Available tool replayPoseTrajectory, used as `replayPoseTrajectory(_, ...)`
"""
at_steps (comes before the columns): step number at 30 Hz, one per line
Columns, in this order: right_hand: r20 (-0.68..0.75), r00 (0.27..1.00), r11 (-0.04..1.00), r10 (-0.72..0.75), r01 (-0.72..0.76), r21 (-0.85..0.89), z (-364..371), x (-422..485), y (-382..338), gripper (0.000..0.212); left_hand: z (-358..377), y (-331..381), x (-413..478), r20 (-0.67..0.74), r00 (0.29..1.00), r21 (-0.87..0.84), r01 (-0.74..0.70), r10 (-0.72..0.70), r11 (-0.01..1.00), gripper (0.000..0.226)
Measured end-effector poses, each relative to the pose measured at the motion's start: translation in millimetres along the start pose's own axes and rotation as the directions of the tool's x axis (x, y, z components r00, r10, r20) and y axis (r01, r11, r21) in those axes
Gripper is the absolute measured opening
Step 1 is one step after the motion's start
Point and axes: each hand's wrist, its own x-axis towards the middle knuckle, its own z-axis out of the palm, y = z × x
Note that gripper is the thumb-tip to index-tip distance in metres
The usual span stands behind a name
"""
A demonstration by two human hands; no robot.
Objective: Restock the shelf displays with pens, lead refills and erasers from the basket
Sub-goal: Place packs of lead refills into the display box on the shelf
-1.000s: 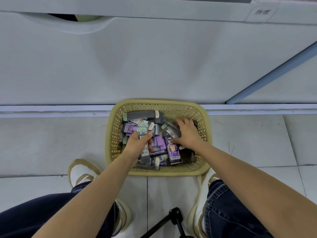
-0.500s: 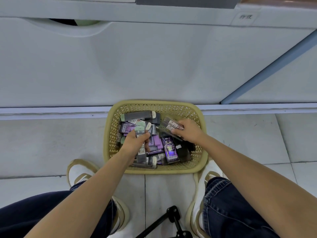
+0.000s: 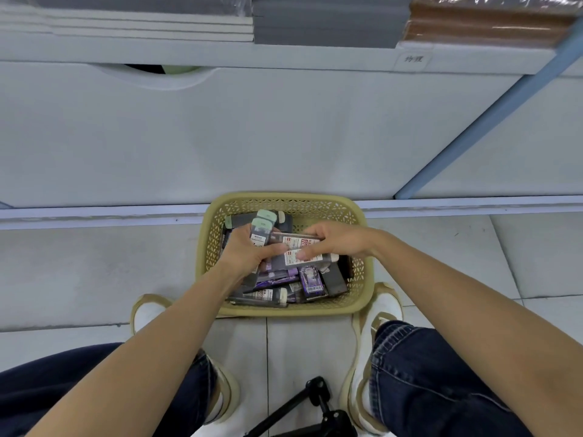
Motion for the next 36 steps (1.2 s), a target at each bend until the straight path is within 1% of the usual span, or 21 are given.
replayPoseTrajectory(2, -0.056, 0.998, 0.994, -0.011, 0.017, 0.106, -5, -3, -5, 0.034, -1, 5, -3, -0.063, 0.998, -0.059, -0.007, 0.003, 0.998, 0.02)
replayPoseTrajectory(4, -0.129, 0.991, 0.981, -0.024, 0.049, 0.188, -9, -6, -8, 0.044, -3, 9, -4, -0.123, 0.992, -0.116, -0.01, -0.004, 0.993, 0.019)
replayPoseTrajectory(6, -0.252, 0.966, 0.97, -0.056, 0.112, 0.214, -13, -8, -13, 0.046, -6, 15, -6, -0.159, 0.987, -0.187, 0.001, -0.031, 0.982, 0.017)
replayPoseTrajectory(8, -0.39, 0.914, 0.964, -0.111, 0.194, 0.18, -17, -12, -19, 0.04, -9, 20, -9, -0.137, 0.989, -0.266, 0.02, -0.059, 0.964, 0.013)
replayPoseTrajectory(10, -0.46, 0.872, 0.947, -0.169, 0.273, 0.169, -21, -19, -26, 0.032, -11, 27, -13, -0.063, 0.995, -0.252, 0.059, -0.077, 0.966, 0.011)
replayPoseTrajectory(11, -0.461, 0.868, 0.942, -0.186, 0.291, 0.167, -24, -23, -30, 0.029, -12, 30, -15, -0.021, 0.997, -0.208, 0.07, -0.076, 0.976, 0.011)
replayPoseTrajectory(13, -0.407, 0.89, 0.954, -0.208, 0.277, 0.119, -30, -33, -39, 0.024, -15, 39, -20, 0.031, 0.999, -0.128, 0.048, -0.044, 0.991, 0.013)
replayPoseTrajectory(16, -0.301, 0.924, 0.967, -0.235, 0.253, 0.022, -35, -45, -52, 0.02, -19, 56, -26, -0.017, 0.998, -0.092, -0.053, 0.052, 0.994, 0.017)
replayPoseTrajectory(18, -0.312, 0.914, 0.961, -0.261, 0.277, 0.007, -35, -54, -65, 0.023, -20, 68, -32, -0.008, 0.994, -0.07, -0.109, 0.108, 0.992, 0.021)
replayPoseTrajectory(20, -0.339, 0.891, 0.949, -0.302, 0.315, -0.016, -34, -64, -80, 0.02, -17, 82, -42, 0.046, 0.987, -0.019, -0.152, 0.153, 0.988, 0.021)
replayPoseTrajectory(22, -0.374, 0.859, 0.931, -0.351, 0.364, -0.038, -32, -73, -98, 0.018, -13, 97, -50, 0.052, 0.98, -0.012, -0.193, 0.194, 0.981, 0.016)
replayPoseTrajectory(26, -0.466, 0.758, 0.874, -0.455, 0.482, -0.07, -34, -98, -135, 0.023, -15, 138, -64, 0.004, 0.958, -0.124, -0.285, 0.287, 0.951, 0.008)
replayPoseTrajectory(29, -0.471, 0.709, 0.835, -0.525, 0.536, -0.125, -36, -123, -169, 0.023, -19, 177, -77, 0.008, 0.925, -0.163, -0.373, 0.38, 0.913, 0.009)
replayPoseTrajectory(32, -0.474, 0.656, 0.8, -0.588, 0.558, -0.22, -41, -155, -204, 0.02, -20, 222, -95, 0.069, 0.895, -0.152, -0.428, 0.441, 0.891, 0.009)
replayPoseTrajectory(34, -0.489, 0.611, 0.78, -0.622, 0.537, -0.322, -45, -177, -229, 0.021, -20, 256, -108, 0.07, 0.881, -0.13, -0.457, 0.468, 0.88, 0.017)
replayPoseTrajectory(36, -0.512, 0.537, 0.74, -0.671, 0.525, -0.42, -51, -202, -254, 0.019, -20, 291, -122, 0.074, 0.864, -0.203, -0.477, 0.499, 0.855, 0.02)
